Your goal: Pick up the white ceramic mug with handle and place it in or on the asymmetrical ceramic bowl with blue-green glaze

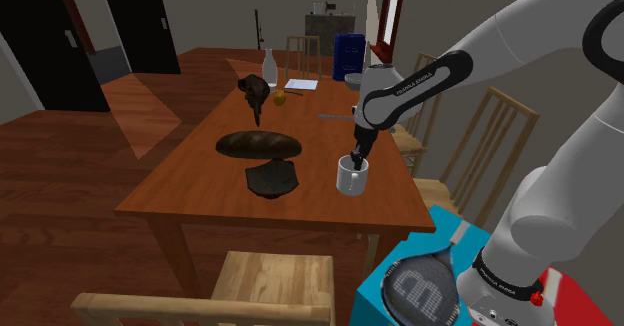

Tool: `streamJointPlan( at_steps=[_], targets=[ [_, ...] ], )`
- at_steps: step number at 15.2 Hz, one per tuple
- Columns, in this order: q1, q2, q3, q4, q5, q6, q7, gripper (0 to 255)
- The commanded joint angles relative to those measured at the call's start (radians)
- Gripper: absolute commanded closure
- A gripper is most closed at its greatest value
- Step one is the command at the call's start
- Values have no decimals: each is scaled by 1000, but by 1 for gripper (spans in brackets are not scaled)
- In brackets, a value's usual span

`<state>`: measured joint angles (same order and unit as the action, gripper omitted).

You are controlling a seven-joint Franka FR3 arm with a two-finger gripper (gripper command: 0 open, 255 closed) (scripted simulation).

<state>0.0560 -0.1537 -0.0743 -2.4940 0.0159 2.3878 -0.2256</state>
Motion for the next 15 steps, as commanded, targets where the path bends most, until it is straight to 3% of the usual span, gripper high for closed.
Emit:
streamJointPlan(
  at_steps=[1,4,15],
  targets=[
    [0,0,0,0,0,0,0,255],
    [0,0,0,0,0,0,0,255],
    [-2,-89,3,72,-10,-161,10,255]
  ],
)
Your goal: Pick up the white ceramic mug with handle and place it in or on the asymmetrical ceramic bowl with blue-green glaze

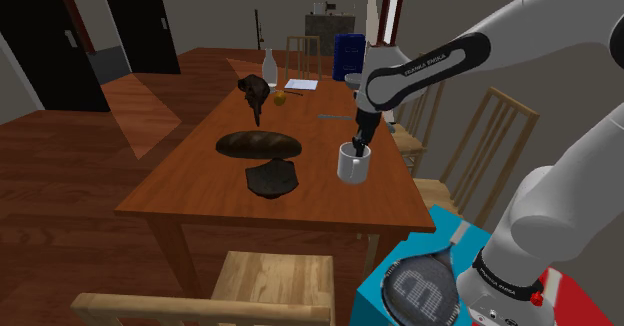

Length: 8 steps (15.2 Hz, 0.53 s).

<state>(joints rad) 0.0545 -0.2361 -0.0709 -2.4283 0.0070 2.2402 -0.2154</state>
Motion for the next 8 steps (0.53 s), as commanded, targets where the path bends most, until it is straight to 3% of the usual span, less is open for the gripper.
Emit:
streamJointPlan(
  at_steps=[1,8],
  targets=[
    [-1,-14,0,14,-1,-28,0,255],
    [-1,-53,2,75,-4,-128,4,255]
  ],
)
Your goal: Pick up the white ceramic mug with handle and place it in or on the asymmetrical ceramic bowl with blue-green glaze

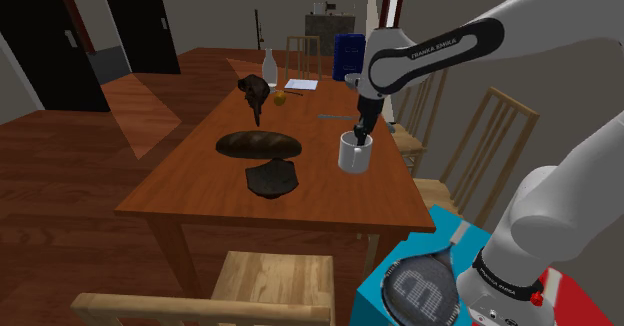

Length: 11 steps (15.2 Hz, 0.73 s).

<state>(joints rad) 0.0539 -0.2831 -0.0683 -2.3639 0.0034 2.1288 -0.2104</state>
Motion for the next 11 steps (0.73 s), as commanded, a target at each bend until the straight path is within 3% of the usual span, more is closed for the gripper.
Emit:
streamJointPlan(
  at_steps=[1,11],
  targets=[
    [-1,-11,0,20,-1,-31,0,255],
    [8,-19,15,134,2,-152,23,255]
  ],
)
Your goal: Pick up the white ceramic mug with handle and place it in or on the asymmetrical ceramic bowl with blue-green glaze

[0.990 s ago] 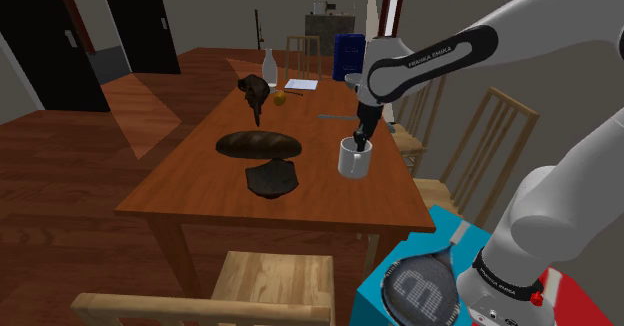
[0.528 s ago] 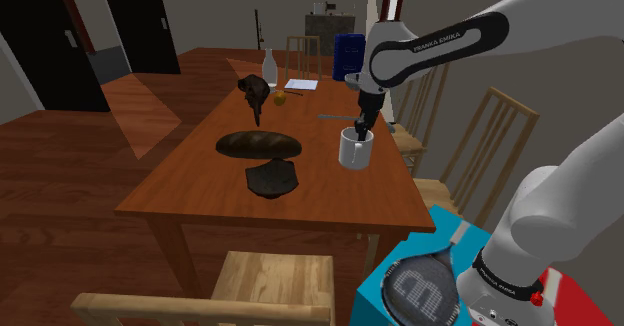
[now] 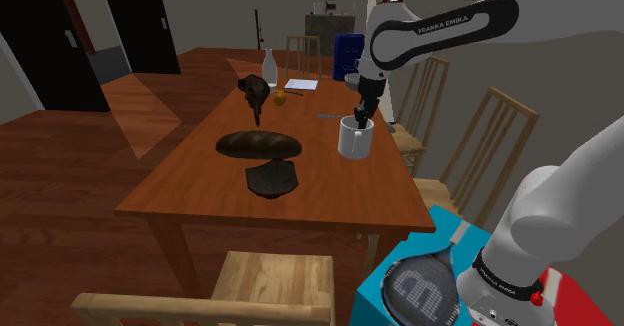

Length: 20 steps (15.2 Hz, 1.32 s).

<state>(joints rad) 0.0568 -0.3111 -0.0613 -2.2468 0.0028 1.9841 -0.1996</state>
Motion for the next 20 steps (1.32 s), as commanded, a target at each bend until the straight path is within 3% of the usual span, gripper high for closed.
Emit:
streamJointPlan(
  at_steps=[1,10,20],
  targets=[
    [14,32,21,41,7,-9,31,255],
    [86,261,122,312,13,-48,201,255],
    [174,563,189,724,-32,-160,363,255]
  ],
)
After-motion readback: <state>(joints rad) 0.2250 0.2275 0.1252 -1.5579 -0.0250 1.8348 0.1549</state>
